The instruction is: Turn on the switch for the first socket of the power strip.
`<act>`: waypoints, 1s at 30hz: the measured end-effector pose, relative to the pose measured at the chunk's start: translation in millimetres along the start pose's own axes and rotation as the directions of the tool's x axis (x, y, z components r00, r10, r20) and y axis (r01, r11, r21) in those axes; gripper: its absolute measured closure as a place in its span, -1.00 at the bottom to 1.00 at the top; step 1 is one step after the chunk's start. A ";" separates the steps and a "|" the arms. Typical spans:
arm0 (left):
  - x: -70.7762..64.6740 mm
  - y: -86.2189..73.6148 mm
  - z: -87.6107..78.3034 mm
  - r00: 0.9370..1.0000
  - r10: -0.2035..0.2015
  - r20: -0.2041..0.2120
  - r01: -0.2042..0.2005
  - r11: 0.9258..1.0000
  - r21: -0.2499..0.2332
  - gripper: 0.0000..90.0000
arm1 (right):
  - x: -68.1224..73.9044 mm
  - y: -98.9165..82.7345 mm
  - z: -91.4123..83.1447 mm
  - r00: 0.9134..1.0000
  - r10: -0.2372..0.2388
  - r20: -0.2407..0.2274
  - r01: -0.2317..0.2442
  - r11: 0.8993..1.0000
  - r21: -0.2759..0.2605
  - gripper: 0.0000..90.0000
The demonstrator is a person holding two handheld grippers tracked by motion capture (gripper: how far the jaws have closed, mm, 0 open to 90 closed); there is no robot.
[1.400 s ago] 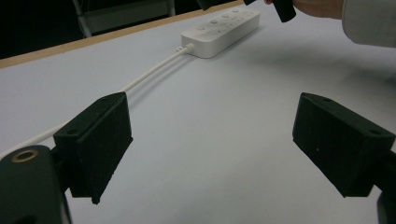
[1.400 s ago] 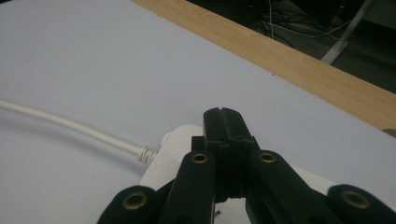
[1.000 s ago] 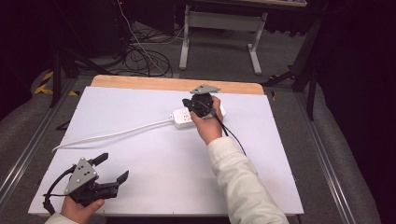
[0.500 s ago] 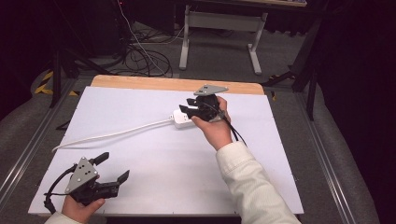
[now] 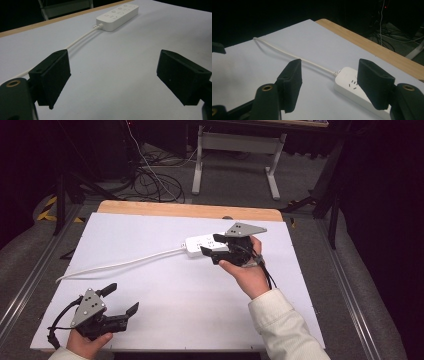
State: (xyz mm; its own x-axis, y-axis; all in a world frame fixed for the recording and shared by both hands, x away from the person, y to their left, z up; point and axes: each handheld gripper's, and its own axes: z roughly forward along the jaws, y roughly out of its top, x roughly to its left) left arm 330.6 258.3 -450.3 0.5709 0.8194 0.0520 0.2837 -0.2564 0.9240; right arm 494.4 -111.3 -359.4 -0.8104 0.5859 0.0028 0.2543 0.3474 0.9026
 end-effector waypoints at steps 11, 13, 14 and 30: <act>-0.9 0.0 -0.3 1.000 -0.009 -0.003 0.009 1.000 -0.001 -0.72 | 7.4 -28.4 -42.1 1.000 -0.020 -0.009 0.020 1.000 -0.013 -0.22; -1.1 0.2 -0.6 1.000 -0.006 -0.004 0.006 1.000 -0.001 -0.72 | 8.2 -34.0 -47.5 1.000 -0.022 -0.011 0.022 1.000 -0.014 -0.24; -1.2 0.3 -0.9 1.000 -0.006 -0.003 0.006 1.000 -0.003 -0.72 | 8.8 -36.8 -50.0 1.000 -0.023 -0.012 0.022 1.000 -0.017 -0.25; -3.1 0.6 -1.3 1.000 -0.009 0.002 0.009 1.000 -0.004 -0.72 | 16.2 -79.8 -79.4 0.999 -0.027 -0.034 0.026 0.999 -0.046 -0.31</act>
State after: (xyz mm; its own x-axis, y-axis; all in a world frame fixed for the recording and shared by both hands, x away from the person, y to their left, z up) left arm 328.0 256.3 -449.4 0.5700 0.8205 0.0431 0.2853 -0.2468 0.9261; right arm 419.2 -187.7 -397.2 -0.8347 0.5507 -0.0070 0.2090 0.3284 0.9211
